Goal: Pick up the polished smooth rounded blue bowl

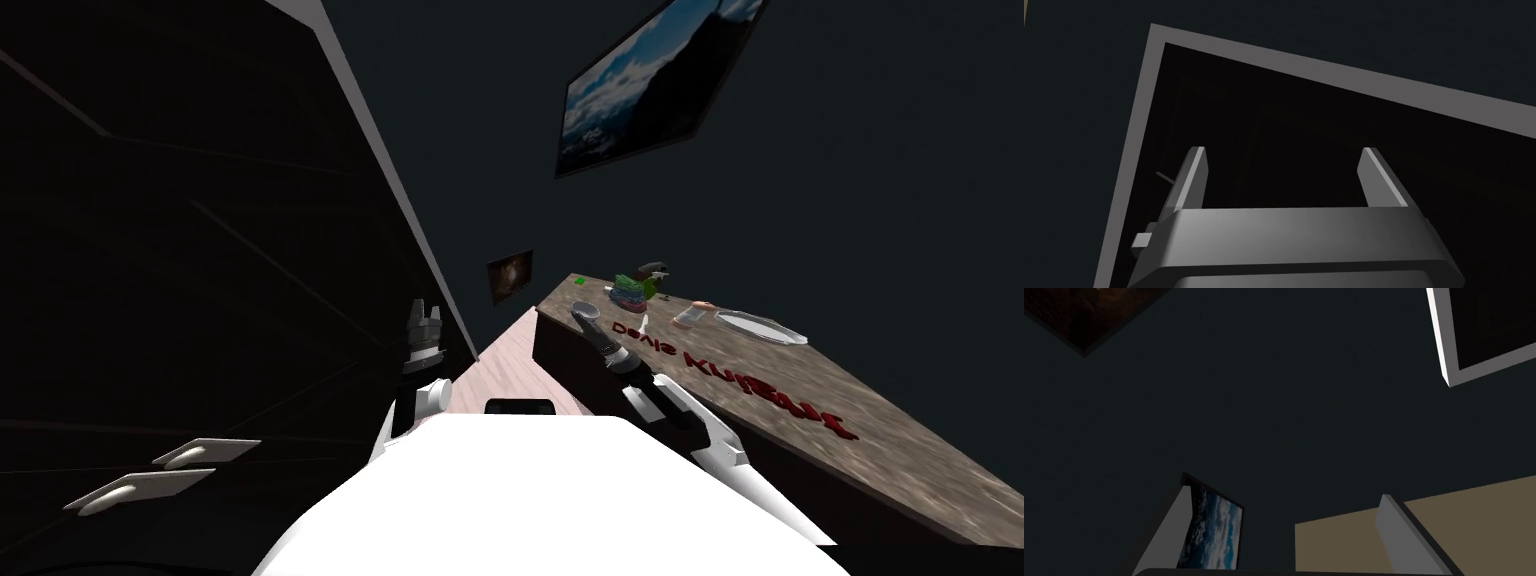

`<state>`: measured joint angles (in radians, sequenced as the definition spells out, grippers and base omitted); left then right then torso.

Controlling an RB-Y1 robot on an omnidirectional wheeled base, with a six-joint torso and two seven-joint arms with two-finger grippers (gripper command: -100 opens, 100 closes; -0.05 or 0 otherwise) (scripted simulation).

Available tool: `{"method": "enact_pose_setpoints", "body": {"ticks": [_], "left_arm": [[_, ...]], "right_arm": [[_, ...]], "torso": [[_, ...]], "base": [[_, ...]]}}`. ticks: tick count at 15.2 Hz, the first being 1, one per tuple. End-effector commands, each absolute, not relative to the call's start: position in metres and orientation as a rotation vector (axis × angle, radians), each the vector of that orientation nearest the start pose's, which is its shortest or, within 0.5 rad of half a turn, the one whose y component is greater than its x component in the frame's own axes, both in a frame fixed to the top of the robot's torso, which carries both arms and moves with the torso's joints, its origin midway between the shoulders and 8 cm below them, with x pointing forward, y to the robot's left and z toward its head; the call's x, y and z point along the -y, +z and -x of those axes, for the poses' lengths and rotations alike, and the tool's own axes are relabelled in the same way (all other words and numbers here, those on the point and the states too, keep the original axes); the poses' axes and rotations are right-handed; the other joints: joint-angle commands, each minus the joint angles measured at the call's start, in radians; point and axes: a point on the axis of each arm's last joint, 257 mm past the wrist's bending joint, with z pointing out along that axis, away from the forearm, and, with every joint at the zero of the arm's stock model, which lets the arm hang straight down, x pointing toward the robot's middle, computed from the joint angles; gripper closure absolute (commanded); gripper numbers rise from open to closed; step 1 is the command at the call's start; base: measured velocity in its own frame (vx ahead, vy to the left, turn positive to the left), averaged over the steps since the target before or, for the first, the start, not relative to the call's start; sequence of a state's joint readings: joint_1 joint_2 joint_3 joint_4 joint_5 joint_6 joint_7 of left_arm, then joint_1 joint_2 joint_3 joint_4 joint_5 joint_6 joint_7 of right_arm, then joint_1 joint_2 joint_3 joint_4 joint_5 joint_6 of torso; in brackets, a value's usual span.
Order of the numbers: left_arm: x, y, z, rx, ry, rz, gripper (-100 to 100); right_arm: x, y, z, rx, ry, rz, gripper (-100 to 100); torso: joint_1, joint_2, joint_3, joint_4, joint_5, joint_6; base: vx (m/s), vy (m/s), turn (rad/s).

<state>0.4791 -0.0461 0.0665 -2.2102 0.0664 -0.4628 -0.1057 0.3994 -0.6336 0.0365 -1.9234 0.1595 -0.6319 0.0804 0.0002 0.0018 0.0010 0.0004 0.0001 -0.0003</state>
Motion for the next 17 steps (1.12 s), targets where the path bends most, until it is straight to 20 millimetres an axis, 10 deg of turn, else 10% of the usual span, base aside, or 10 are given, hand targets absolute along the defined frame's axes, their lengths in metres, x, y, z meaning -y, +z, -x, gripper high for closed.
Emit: {"method": "enact_pose_setpoints", "body": {"ticks": [1, 17], "left_arm": [[-0.317, -0.007, -0.357, -0.616, -1.166, 0.757, 0], [-0.317, -0.007, -0.357, -0.616, -1.166, 0.757, 0]], "right_arm": [[0.249, -0.106, -0.384, -1.328, 1.037, -0.047, -100], [0.307, -0.188, -0.386, -1.675, 0.708, 0.365, -100]], "torso": [[0.000, 0.000, 0.000, 0.000, 0.000, 0.000], [0.000, -0.003, -0.002, -0.001, 0.000, 0.000]], "base": [[-0.020, 0.012, 0.026], [-0.001, 0.011, 0.097]]}}
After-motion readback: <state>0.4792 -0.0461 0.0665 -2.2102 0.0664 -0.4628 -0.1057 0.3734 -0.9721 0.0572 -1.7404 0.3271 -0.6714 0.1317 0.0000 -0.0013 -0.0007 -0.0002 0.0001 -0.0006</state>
